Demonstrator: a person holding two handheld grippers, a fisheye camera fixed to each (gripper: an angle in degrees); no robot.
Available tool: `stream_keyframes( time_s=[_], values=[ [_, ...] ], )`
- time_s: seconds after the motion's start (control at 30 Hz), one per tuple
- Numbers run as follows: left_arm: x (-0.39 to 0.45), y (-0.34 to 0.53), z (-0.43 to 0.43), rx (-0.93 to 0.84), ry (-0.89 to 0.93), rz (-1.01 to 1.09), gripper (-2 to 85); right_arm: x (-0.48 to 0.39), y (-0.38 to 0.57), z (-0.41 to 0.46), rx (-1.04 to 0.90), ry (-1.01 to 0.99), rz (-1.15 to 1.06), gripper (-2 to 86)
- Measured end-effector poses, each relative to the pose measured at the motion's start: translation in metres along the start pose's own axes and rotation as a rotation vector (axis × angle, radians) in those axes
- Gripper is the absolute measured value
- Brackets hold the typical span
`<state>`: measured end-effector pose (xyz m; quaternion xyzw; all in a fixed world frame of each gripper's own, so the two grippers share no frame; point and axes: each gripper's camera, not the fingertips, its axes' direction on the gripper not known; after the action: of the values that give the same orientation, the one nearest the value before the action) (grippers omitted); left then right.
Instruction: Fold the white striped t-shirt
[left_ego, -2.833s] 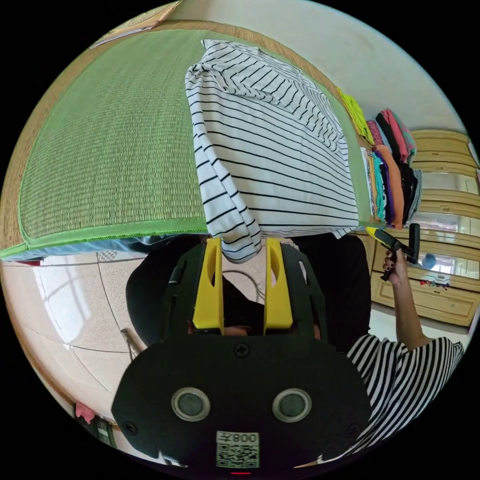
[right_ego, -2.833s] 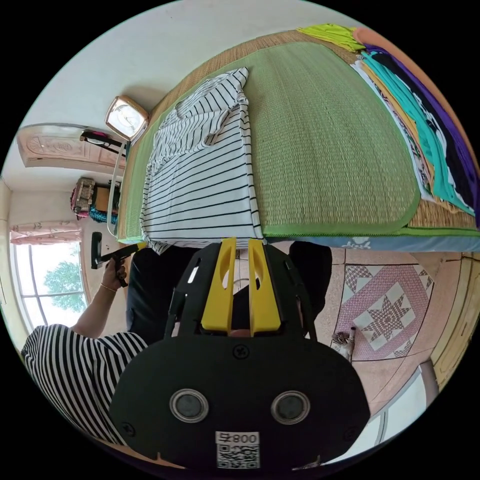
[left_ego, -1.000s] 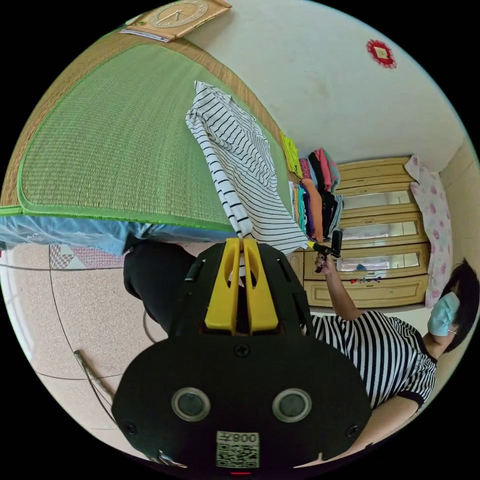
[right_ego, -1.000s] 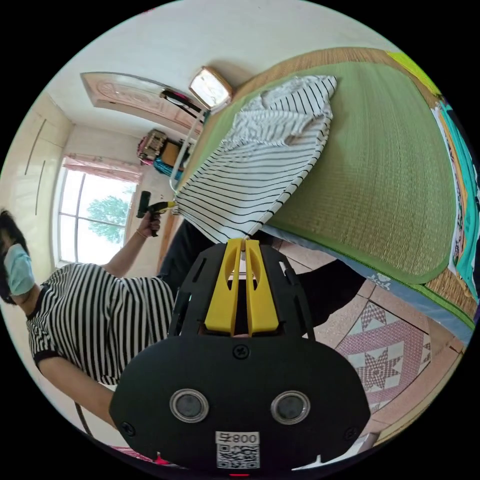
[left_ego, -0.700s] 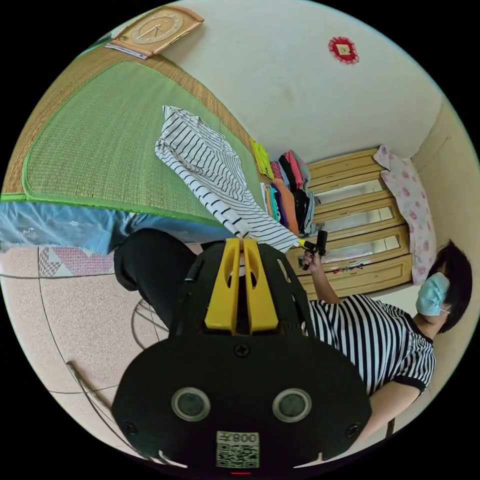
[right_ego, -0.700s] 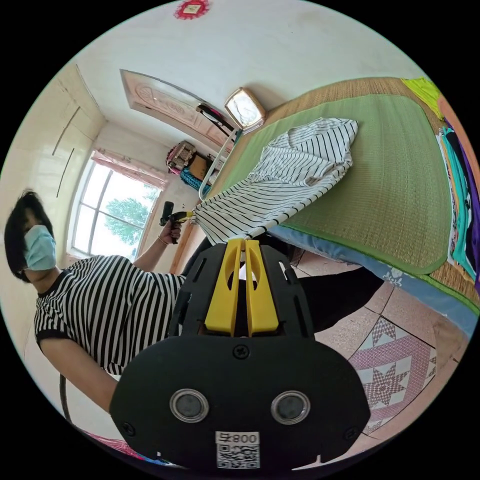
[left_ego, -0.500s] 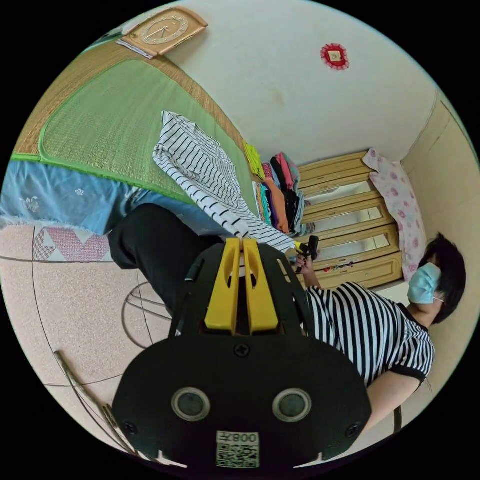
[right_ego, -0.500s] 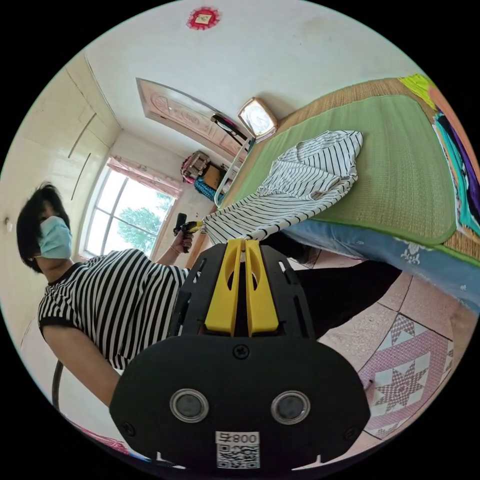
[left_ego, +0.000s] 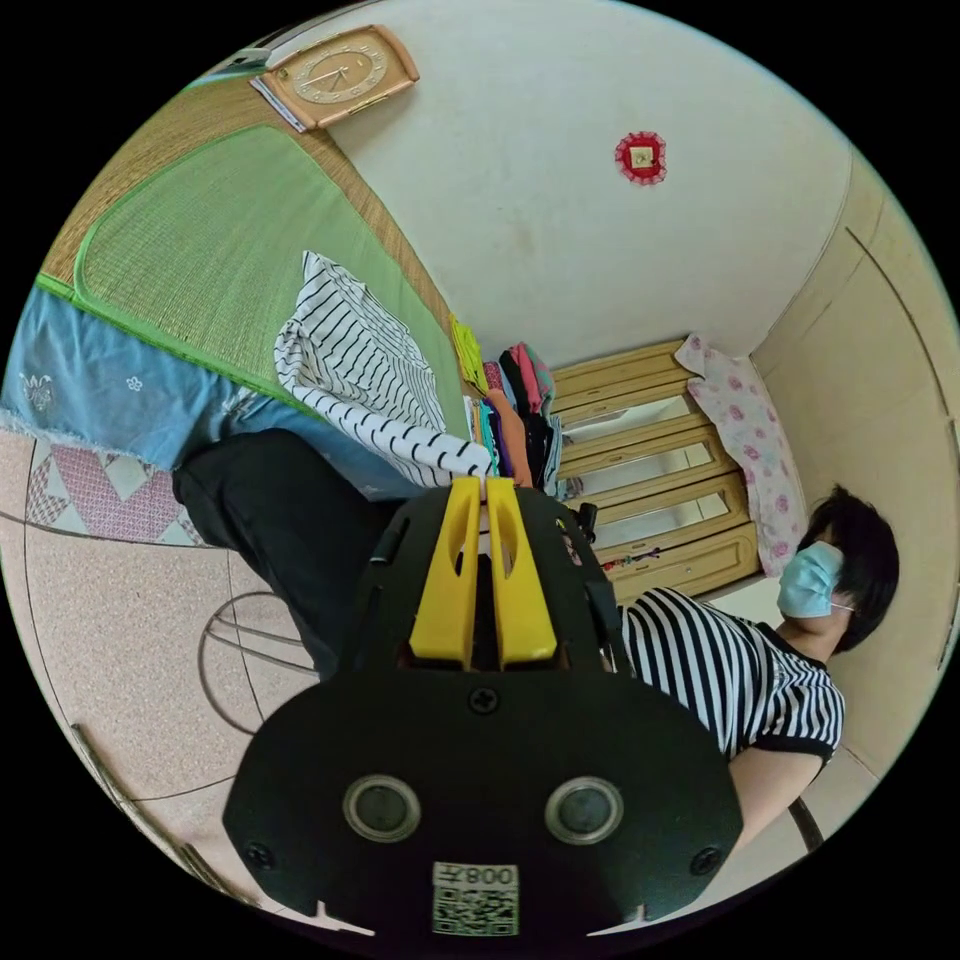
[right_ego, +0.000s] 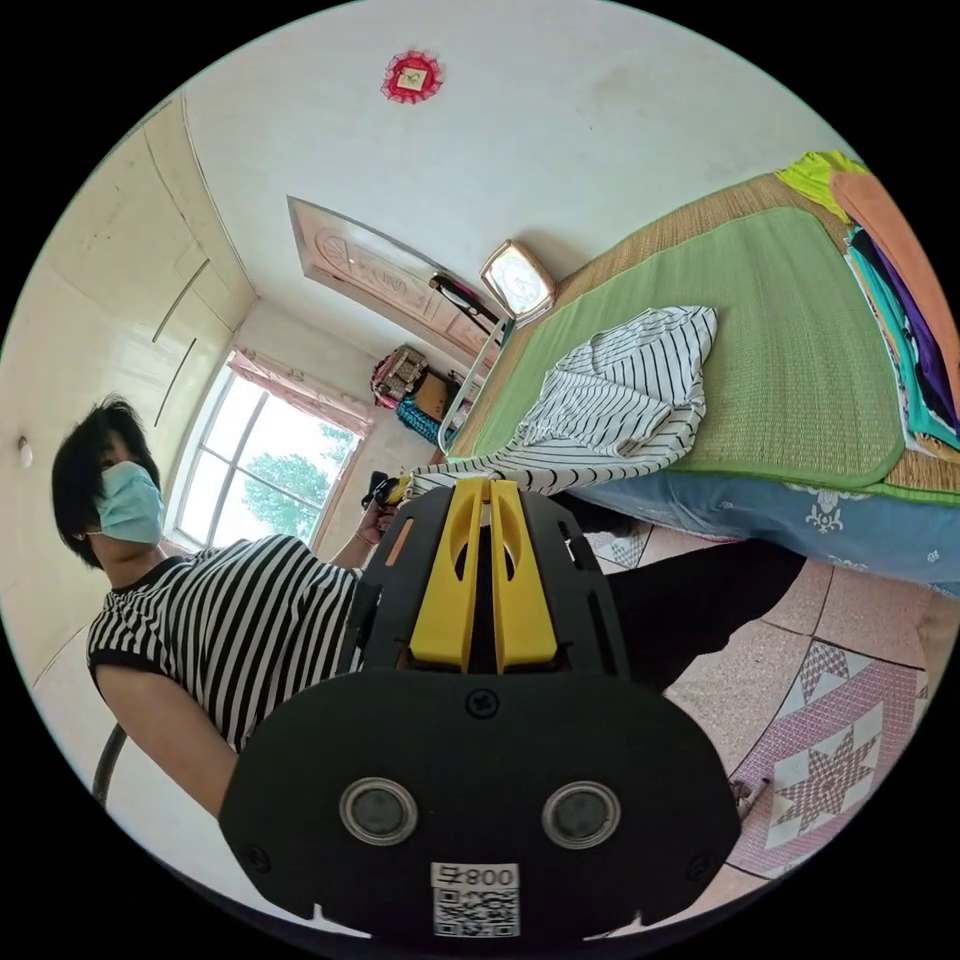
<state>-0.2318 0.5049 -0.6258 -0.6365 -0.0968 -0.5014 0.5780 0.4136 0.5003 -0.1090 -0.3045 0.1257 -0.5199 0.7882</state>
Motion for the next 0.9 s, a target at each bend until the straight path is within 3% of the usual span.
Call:
stream_keyframes(
  time_s=[0.4, 0.9],
  values=[
    [0.028, -0.104, 0.0, 0.094, 0.039, -0.047, 0.7, 0.061, -0.13, -0.021, 0.059, 0.004, 0.019, 0.7],
    [0.017, -0.337, 0.064, 0.088, -0.031, -0.187, 0.8, 0.29, -0.385, 0.042, -0.03, 0.061, 0.212, 0.9]
  ],
)
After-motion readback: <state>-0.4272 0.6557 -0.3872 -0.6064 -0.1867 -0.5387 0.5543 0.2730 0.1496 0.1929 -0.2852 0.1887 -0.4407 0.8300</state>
